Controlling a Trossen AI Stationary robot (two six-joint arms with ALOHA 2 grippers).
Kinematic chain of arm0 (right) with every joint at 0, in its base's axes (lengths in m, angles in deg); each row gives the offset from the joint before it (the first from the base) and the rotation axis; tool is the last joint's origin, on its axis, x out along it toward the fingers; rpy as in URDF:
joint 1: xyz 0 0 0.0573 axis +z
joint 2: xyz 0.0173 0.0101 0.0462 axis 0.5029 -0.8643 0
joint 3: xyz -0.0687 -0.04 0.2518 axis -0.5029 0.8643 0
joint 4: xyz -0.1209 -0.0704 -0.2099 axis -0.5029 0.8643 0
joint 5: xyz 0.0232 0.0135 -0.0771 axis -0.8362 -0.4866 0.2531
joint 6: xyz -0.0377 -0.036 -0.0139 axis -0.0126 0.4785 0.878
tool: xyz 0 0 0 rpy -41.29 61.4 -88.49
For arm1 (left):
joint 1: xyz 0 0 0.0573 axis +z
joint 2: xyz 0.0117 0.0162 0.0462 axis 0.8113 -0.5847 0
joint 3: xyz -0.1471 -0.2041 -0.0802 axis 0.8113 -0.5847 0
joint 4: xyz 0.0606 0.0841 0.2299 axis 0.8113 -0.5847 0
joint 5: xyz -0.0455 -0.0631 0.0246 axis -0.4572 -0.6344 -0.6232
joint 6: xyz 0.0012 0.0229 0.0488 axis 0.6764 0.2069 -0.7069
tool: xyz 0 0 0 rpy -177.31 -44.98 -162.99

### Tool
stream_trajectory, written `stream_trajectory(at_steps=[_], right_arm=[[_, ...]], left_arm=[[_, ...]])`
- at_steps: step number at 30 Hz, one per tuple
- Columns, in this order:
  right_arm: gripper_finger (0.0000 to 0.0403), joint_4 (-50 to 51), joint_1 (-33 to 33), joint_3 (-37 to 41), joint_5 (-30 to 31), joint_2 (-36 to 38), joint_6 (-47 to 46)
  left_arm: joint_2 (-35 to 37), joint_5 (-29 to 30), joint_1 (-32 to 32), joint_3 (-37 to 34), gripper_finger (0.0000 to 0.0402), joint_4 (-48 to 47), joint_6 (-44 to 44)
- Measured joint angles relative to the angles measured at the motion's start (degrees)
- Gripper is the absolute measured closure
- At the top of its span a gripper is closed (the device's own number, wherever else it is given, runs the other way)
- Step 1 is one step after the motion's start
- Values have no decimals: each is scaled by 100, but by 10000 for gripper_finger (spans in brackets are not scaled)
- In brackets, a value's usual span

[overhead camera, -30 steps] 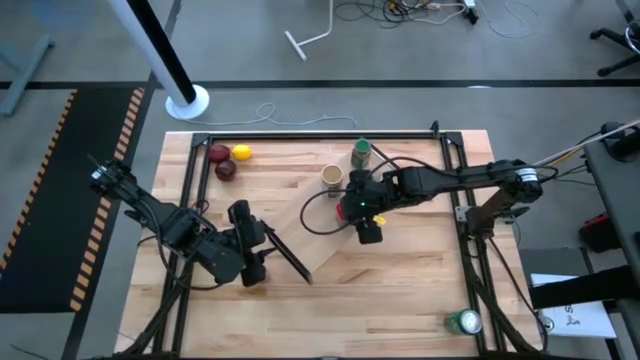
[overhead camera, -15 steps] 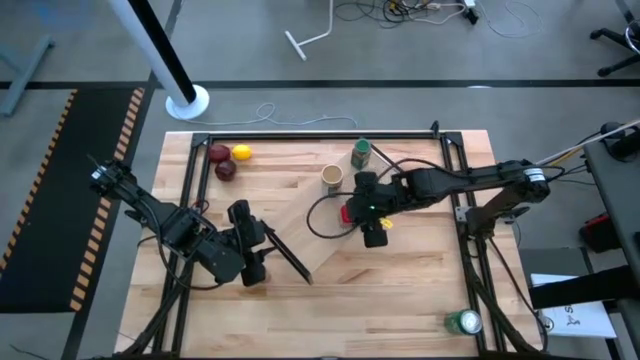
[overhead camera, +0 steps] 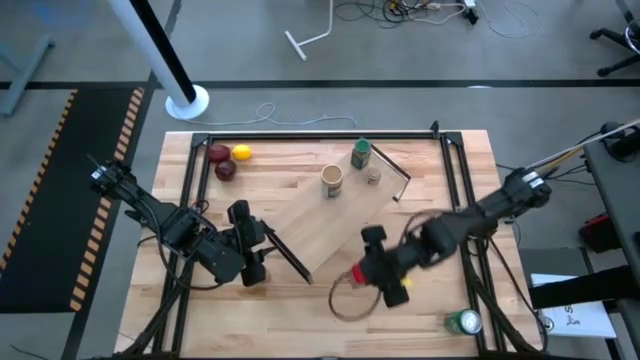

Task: Shelf spices
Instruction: Remove the red seasoning can from the shelf, then remove the gold seasoning bottle from the shelf

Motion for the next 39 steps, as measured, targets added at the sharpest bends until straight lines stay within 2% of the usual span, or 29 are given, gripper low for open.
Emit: stream_trajectory(at_steps=[3,8,16,22,32,35,39], right_arm=[[217,-277,389,47,318,-239,-355],[216,-839,755,174,340,-801,-777],[216,-1429,832,317,256,-1712,-1483],[199,-1657,867,339,282,-2057,-2219],[105,-1198,884,345,335,-1797,-2250],[87,-739,873,354,347,-1442,-2275],[78,-684,837,352,586,-719,-2082]], left_arm=[[0,-4,-7,0,223,-1,3],[0,-6,-7,0,228,0,3],[0,-11,-7,-35,229,-6,-44],[0,-10,-7,-46,226,-7,-142],[0,-10,-7,-46,226,-4,-146],[0,-12,-7,-46,226,-4,-148],[0,-12,-7,-48,225,-6,-148]])
